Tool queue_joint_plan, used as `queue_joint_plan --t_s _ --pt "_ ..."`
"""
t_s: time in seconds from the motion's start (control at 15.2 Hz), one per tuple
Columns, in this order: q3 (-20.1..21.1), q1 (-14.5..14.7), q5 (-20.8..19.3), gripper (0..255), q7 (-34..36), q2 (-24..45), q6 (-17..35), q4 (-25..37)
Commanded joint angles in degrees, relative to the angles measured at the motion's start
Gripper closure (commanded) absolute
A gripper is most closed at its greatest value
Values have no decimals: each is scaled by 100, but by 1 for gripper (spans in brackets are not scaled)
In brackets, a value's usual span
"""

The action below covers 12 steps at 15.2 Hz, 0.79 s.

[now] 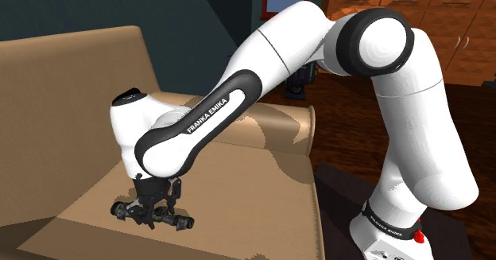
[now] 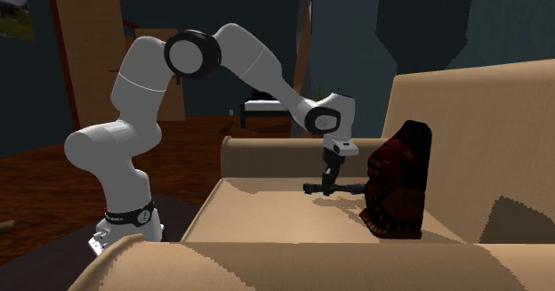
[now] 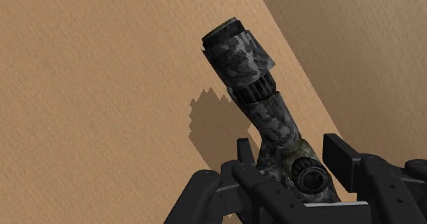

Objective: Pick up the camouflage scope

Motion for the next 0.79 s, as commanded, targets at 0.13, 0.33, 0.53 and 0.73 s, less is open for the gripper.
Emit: queue_joint_plan --t_s 0.13,0.33,0.53,0.73 --pt "-1 2 0 255 2 10 8 -1" --pt "14 -12 21 255 -6 -45 -39 -8" --pt "51 -40 76 255 -25 -178 -213 39" --pt "86 -64 129 255 -42 -304 -390 98"
